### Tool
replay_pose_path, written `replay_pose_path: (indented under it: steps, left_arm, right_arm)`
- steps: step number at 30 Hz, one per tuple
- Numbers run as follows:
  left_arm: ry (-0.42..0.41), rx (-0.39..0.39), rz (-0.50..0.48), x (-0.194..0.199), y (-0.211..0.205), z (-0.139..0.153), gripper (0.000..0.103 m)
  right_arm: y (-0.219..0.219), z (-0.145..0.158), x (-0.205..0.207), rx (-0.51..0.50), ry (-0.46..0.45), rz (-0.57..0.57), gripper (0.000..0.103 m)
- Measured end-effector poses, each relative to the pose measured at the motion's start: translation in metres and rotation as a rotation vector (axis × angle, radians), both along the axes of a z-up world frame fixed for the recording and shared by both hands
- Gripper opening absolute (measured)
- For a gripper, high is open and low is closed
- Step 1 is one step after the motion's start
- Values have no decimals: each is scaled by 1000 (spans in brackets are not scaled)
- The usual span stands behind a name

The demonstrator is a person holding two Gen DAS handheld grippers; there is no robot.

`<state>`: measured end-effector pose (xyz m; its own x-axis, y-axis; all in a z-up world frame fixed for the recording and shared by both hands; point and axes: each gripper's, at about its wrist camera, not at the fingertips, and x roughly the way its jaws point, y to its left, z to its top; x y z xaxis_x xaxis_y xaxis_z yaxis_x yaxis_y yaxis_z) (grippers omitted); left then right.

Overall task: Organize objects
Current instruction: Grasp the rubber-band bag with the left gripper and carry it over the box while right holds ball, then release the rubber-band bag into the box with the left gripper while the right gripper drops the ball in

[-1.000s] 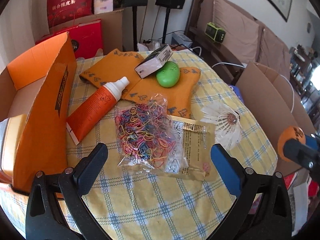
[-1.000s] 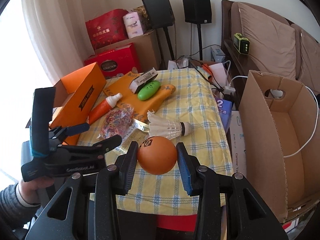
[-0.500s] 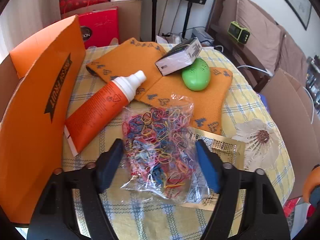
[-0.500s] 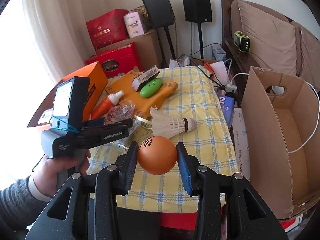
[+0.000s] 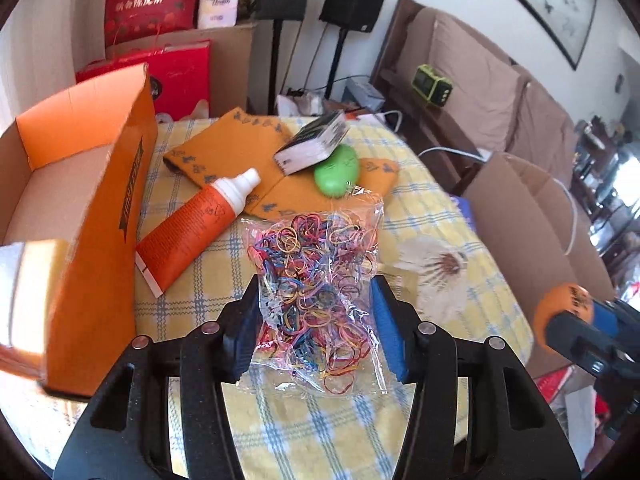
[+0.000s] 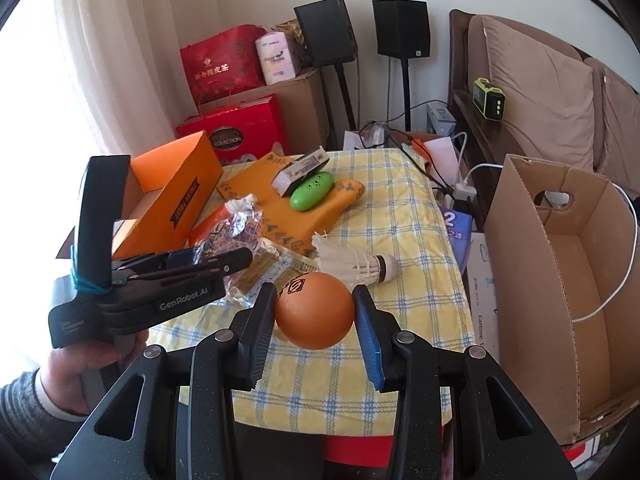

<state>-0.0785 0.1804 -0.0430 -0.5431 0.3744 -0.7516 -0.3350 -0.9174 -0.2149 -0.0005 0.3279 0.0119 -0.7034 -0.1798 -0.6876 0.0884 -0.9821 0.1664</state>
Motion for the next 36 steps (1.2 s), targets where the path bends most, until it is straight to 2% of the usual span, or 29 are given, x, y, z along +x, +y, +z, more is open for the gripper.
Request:
replay_pose_path:
  steps: [5,10,15,20,27,31,36]
  left_arm:
    - [61,25,-53,19,-13,34,49]
    - [111,31,-56,31,-36,64,49]
    - [125,44,-11,31,-75,85,49]
    - [153,11,90,27,-125,98,49]
    - [157,-45,228,18,-201,96,50]
    - [121,-86,301,11,-244,80,50]
    - [64,-120,367,6,-276,52,50]
  right_arm:
    - [-8,10,0,10,19,20,39]
    - [-25,22,-6,13,38,70,39]
    - [-55,33,-16,11,56,142,39]
    - [-94,41,-29,18,70,228,39]
    - [-149,49,-50,1,76,340,39]
    - [-183,54,-61,-6,81,407,39]
    - [-223,56,-73,-5,78,470,39]
